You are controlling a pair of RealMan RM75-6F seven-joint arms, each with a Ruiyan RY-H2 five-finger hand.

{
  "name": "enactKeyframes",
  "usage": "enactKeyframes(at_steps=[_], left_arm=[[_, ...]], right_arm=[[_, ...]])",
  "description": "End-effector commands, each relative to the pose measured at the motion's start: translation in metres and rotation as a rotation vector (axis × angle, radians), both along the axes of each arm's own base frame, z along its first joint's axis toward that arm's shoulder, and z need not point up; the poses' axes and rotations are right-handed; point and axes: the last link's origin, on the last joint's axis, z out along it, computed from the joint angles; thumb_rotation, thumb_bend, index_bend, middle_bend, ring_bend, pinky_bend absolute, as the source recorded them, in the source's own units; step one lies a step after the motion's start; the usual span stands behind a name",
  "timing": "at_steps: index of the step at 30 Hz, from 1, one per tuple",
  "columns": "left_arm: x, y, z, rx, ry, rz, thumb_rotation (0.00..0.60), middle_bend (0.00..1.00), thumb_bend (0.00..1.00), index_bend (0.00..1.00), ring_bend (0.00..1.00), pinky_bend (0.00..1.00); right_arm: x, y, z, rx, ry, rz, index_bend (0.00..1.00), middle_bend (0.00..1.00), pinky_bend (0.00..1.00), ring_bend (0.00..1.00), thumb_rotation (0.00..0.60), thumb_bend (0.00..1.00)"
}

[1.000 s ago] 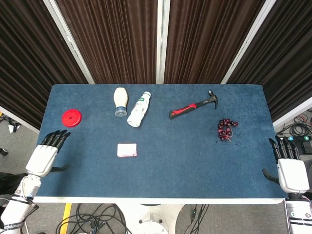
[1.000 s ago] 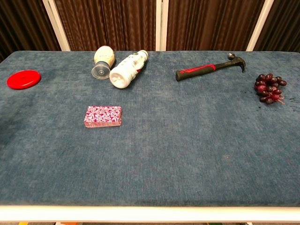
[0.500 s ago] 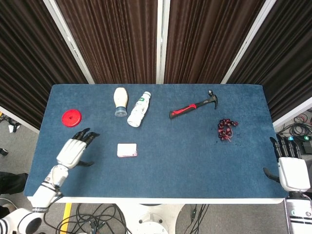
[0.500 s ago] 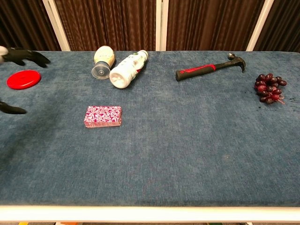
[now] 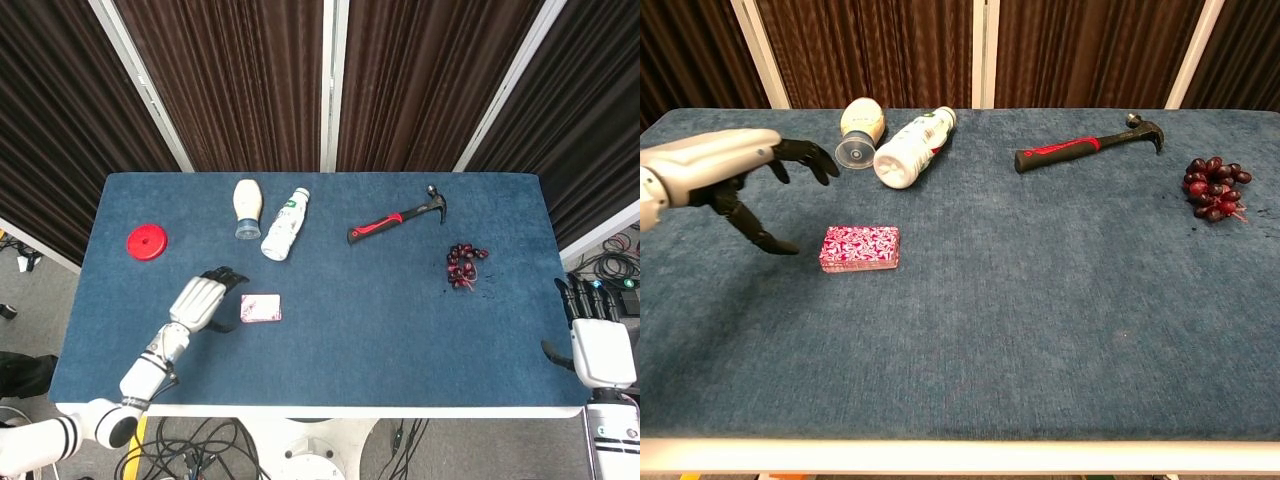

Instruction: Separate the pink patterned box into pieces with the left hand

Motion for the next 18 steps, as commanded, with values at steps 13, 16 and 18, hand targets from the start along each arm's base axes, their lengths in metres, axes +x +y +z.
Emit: enactKeyframes(at_steps=[13,16,18], left_arm=[[0.032,0.008,-0.037,-0.066,0.010,0.049,0.600,0.29,0.15,0.29,0.15,0.28],[0.037,0.010,-0.040,-0.067,-0.016,0.073,0.600,0.30,0.15,0.29,0.15,0.28],[0.040,0.011,-0.043,-0.057,-0.023,0.079,0.600,0.31,0.15,0.29,0.15,0.28]], right_arm=[[0.004,-0.004,-0.002,0.011,-0.005,0.009,0.00,0.00,0.00,0.00,0.600,0.12],[0.003,-0.004,-0.003,0.013,-0.006,0.006,0.00,0.00,0.00,0.00,0.600,0.12],[0.002,-0.004,-0.003,0.014,-0.007,0.003,0.00,0.00,0.00,0.00,0.600,0.12]])
